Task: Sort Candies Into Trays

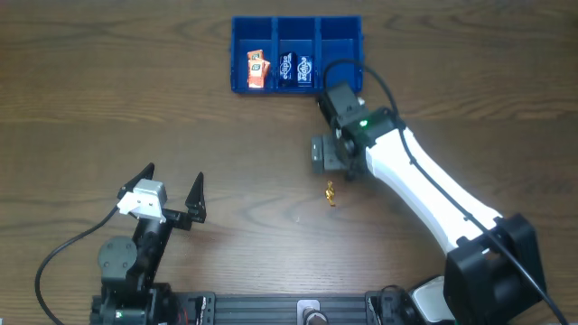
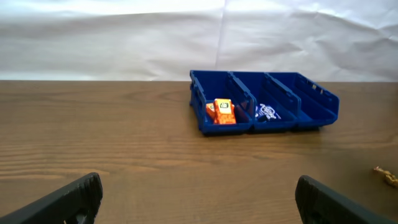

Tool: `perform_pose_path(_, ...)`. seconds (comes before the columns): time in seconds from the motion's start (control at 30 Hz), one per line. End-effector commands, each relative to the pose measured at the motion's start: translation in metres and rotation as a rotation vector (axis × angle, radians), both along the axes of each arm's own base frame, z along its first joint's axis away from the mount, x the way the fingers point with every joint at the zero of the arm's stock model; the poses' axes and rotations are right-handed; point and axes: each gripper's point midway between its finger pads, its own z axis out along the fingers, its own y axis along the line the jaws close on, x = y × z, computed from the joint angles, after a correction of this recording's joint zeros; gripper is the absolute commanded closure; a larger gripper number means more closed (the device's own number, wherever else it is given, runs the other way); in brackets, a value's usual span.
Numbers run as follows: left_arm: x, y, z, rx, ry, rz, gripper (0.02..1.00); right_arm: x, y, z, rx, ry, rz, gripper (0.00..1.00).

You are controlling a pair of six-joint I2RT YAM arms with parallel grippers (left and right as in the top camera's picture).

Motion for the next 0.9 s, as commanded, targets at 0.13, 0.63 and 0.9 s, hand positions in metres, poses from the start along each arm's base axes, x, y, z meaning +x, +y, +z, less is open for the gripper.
perform_pose_path(0.13,-0.001,-0.003,-0.016,0.015,0.042,-0.019,0.020,-0.035,0.017,-0.032,0.037,0.074,0.061,0.003)
perform_pose_path(0.63,-0.001,-0.003,-0.016,0.015,0.042,-0.019,0.020,-0.058,0.019,-0.069,0.005,0.144,0.036,0.023)
perform_pose_path(0.9,-0.001,-0.003,-0.016,0.015,0.042,-0.019,0.020,-0.058,0.020,-0.081,-0.007,0.161,0.028,0.062)
